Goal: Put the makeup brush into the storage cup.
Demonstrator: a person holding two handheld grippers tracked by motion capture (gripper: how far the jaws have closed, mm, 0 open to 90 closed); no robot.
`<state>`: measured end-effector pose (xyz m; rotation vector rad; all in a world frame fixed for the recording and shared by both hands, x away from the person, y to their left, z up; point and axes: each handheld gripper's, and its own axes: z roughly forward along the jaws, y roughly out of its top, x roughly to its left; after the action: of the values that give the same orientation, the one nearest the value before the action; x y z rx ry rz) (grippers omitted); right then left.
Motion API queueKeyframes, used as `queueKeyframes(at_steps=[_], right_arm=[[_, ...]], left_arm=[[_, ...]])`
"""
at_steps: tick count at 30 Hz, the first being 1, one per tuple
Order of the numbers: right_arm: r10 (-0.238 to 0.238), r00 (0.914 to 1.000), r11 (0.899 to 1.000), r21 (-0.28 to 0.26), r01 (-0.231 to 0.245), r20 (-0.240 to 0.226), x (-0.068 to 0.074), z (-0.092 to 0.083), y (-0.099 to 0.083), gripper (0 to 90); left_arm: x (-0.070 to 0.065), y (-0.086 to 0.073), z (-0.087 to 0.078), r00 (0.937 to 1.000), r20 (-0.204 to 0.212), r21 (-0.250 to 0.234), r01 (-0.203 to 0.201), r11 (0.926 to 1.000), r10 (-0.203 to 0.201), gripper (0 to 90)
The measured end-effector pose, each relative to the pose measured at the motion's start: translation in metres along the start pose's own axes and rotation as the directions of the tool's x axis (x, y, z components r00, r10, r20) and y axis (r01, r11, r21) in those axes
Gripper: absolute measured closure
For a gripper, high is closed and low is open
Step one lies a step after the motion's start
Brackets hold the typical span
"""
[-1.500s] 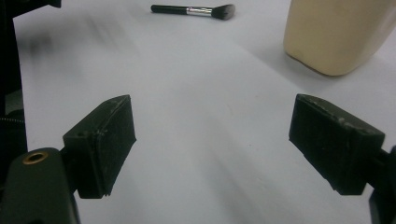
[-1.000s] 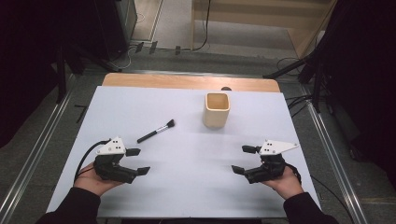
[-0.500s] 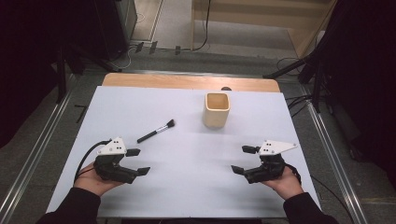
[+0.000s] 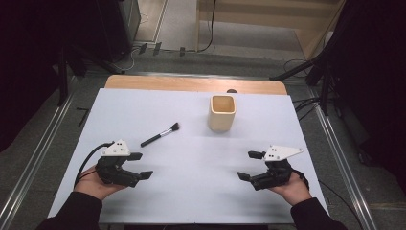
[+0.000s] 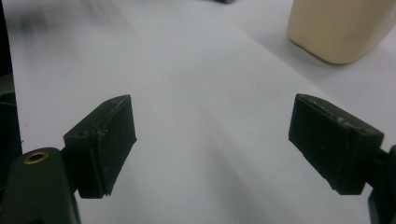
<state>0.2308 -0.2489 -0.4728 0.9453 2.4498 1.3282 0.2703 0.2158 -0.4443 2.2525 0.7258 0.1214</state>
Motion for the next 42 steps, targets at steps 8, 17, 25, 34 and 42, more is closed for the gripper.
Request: queueKeyframes(at_steps=[8, 17, 25, 34, 42], right_arm=[[0.001, 1.0, 1.0, -0.001, -0.001, 0.005, 0.001, -0.001, 0.0, 15.6], [-0.005, 1.0, 1.0, 0.007, 0.005, -0.007, 0.002, 0.001, 0.0, 15.6], [-0.007, 0.9999, 1.0, 0.016, 0.007, -0.014, 0.002, 0.003, 0.0, 15.6], [-0.011, 0.9997, 1.0, 0.025, 0.011, -0.023, 0.002, 0.004, -0.001, 15.6], [-0.01, 0.9996, 0.999, 0.037, 0.011, -0.025, 0.003, 0.005, -0.001, 15.6]], left_arm=[[0.004, 0.02, 0.003, 0.9992, -0.007, 0.06, -0.039, 0.9974, 0.04, 24.9], [0.009, 0.036, 0.012, 0.9984, 0.006, 0.105, -0.056, 0.9928, 0.056, 24.9], [0.015, 0.046, 0.014, 0.9985, 0.005, 0.144, -0.054, 0.9881, 0.054, 24.7], [0.022, 0.056, 0.016, 0.9987, 0.0, 0.172, -0.05, 0.9838, 0.051, 22.9], [0.031, 0.067, 0.018, 0.9985, -0.006, 0.219, -0.052, 0.9744, 0.055, 20.4]])
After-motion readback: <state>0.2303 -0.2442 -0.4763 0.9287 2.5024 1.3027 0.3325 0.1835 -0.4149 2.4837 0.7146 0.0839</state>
